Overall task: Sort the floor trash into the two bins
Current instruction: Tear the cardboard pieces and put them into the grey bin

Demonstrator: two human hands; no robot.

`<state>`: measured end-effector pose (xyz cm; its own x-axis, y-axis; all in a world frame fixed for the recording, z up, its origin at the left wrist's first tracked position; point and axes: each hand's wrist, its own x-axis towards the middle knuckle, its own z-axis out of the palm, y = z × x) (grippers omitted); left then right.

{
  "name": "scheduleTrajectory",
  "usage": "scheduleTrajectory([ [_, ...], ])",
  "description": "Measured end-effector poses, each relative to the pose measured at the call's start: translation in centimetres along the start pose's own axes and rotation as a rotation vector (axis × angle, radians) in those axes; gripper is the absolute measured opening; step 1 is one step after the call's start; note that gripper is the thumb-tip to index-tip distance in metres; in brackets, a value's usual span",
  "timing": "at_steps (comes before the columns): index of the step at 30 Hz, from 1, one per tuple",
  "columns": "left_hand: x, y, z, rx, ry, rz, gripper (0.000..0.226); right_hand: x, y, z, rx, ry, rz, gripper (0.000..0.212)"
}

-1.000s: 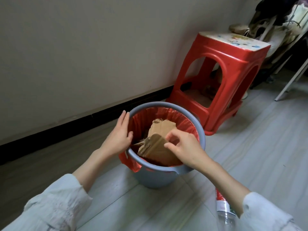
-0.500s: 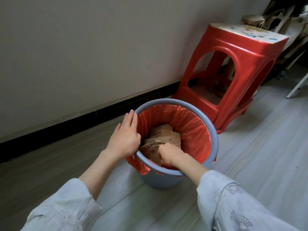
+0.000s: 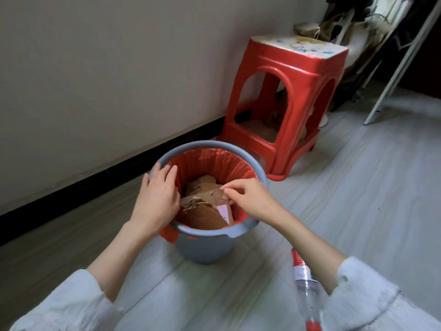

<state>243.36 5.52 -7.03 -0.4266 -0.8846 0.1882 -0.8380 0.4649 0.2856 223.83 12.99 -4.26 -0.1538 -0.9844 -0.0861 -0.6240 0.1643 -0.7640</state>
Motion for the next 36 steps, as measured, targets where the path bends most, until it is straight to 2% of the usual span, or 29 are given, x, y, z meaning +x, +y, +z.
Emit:
scheduleTrajectory([
  [4, -1.2, 7.6, 0.9, -0.135, 0.049, 0.383, 0.05, -6.0, 3.1, -4.8, 0.154, 0.238, 0.052, 0.018],
  [6, -2.3, 12.2, 1.8, -0.204, -0.004, 0.519, 0.04, -9.5, 5.9, -6.6, 0.207, 0.317, 0.144, 0.017],
  [9, -5.4, 19.3, 5.5, -0.24, -0.133, 0.678, 0.044, -15.3, 12.0, -8.7, 0.21, 0.377, 0.314, 0.021],
  [11, -8.1, 23.5, 8.5, -0.197, -0.282, 0.782, 0.044, -19.4, 16.2, -9.6, 0.195, 0.399, 0.433, 0.024],
  [13, -10.6, 27.2, 11.5, -0.124, -0.438, 0.832, 0.044, -24.0, 20.6, -10.3, 0.159, 0.43, 0.579, 0.027],
  [15, -13.0, 30.2, 13.9, -0.088, -0.562, 0.804, 0.044, -28.8, 24.9, -10.2, 0.119, 0.446, 0.749, 0.03],
  [18, -16.3, 32.0, 16.5, -0.172, -0.662, 0.81, 0.042, -35.6, 30.6, -9.0, 0.051, 0.459, 0.957, 0.037],
  [22, -18.6, 29.7, 18.9, -0.165, -0.689, 0.961, 0.038, -42.0, 36.2, -7.4, -0.259, 0.412, 1.218, 0.05],
  [25, -19.1, 28.0, 20.3, -0.093, -0.73, 0.983, 0.037, -43.1, 38.0, -6.6, -0.115, 0.351, 1.433, 0.064],
  [27, -19.5, 27.7, 20.9, -0.046, -0.726, 1.035, 0.046, -42.3, 38.5, -5.9, -0.015, 0.285, 1.523, 0.073],
  [31, -19.6, 27.6, 21.4, 0.001, -0.714, 1.069, 0.05, -40.7, 38.4, -4.3, -0.108, 0.204, 1.502, 0.073],
  [33, -19.6, 27.4, 21.6, 0.029, -0.707, 1.069, 0.051, -40.0, 37.8, -3.2, -0.218, 0.167, 1.389, 0.068],
  [36, -19.3, 26.8, 22.2, 0.049, -0.706, 1.048, 0.051, -38.5, 35.8, -1.7, -0.27, 0.112, 1.119, 0.058],
])
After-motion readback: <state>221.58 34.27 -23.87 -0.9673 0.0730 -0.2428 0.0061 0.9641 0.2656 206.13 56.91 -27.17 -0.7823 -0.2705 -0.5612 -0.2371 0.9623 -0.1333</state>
